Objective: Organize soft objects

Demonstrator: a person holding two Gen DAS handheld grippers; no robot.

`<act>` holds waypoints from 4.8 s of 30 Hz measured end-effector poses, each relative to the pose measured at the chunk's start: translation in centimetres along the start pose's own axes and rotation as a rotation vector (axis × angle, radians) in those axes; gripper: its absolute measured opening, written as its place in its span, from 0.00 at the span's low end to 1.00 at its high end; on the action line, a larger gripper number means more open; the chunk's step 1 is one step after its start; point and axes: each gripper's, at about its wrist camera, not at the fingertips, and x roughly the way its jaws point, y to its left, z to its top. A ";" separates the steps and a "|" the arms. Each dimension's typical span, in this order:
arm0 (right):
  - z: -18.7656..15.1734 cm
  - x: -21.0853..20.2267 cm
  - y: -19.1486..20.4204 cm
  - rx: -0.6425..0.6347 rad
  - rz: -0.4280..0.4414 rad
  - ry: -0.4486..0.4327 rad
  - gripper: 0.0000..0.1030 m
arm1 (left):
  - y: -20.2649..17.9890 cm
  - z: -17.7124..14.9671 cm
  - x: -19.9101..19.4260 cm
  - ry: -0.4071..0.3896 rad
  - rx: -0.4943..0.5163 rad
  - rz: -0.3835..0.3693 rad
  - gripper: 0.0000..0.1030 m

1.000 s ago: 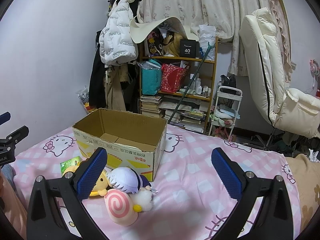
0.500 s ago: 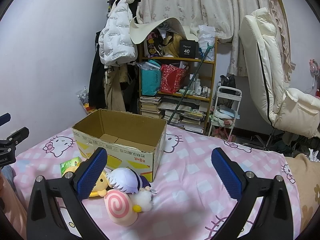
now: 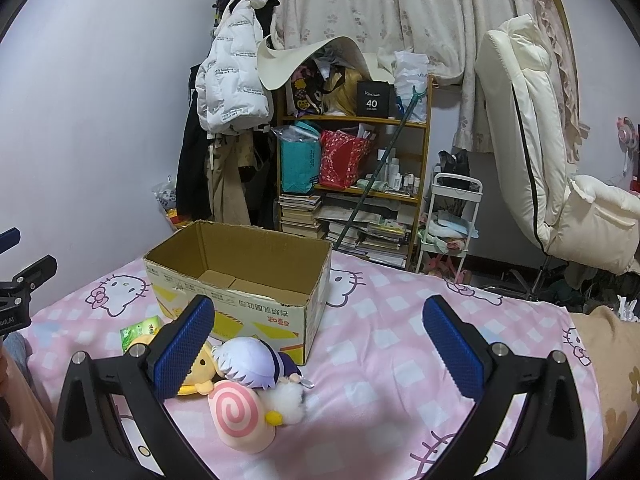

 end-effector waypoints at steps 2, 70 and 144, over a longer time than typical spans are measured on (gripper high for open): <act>0.0 0.0 0.0 0.000 -0.001 0.000 1.00 | 0.0 0.0 0.0 -0.001 0.001 0.000 0.97; 0.1 10.7 1.0 0.003 0.205 0.254 1.00 | -8.5 0.0 7.2 0.160 0.102 -0.223 0.97; -2.3 10.5 2.7 0.005 0.376 0.348 0.55 | -9.4 -2.2 8.4 0.259 0.175 -0.295 0.57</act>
